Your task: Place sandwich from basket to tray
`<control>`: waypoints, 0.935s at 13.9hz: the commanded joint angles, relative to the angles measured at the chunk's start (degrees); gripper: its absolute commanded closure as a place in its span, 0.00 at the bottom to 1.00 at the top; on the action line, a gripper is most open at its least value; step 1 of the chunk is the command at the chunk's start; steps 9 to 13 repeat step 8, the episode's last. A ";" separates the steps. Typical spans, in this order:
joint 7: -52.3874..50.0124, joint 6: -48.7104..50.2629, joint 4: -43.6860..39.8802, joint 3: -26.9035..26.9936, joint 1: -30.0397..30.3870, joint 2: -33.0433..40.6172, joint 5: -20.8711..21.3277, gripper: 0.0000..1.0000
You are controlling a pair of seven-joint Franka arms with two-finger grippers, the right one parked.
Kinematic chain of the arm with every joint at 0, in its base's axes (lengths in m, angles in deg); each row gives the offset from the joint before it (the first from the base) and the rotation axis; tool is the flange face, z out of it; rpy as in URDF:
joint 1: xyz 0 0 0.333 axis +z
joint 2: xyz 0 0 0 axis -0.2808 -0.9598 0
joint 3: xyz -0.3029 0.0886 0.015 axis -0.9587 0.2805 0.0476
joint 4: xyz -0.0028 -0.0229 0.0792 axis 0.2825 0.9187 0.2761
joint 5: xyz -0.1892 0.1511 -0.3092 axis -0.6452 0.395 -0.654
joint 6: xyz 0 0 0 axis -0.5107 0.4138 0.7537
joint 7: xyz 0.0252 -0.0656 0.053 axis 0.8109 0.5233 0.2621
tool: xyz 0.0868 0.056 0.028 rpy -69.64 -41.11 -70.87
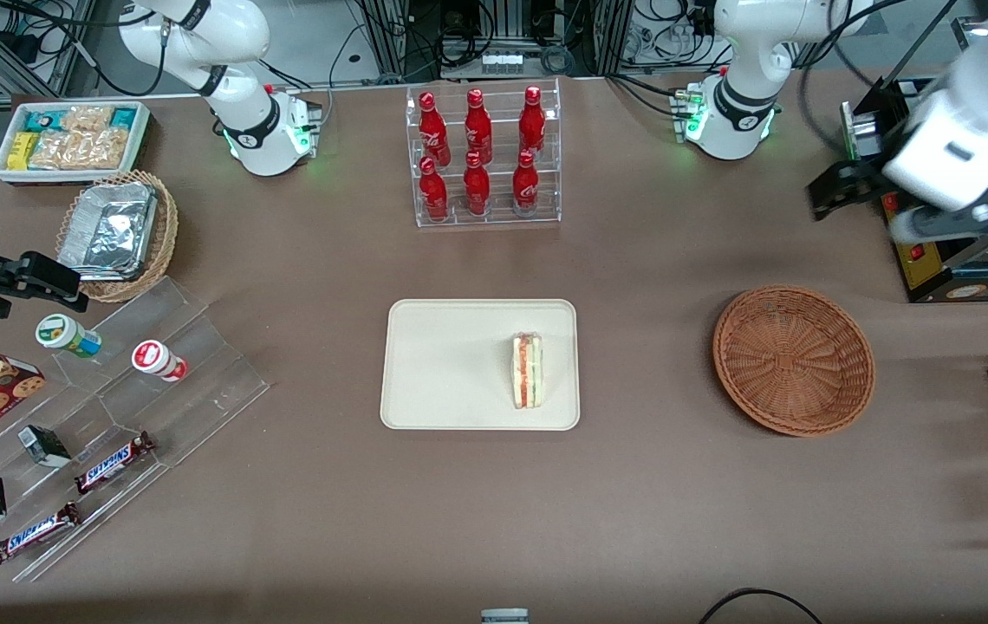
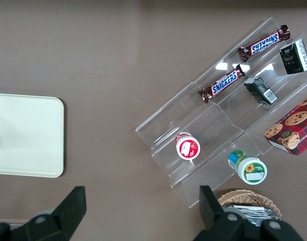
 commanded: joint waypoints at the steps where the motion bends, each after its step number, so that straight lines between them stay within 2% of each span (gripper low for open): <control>1: 5.11 -0.46 6.17 3.91 -0.36 6.06 -0.96 0.00; 6: 11.96 0.33 5.13 8.22 -0.10 6.16 -0.87 0.00; 13: 13.21 0.33 5.04 8.31 0.34 6.07 -0.96 0.00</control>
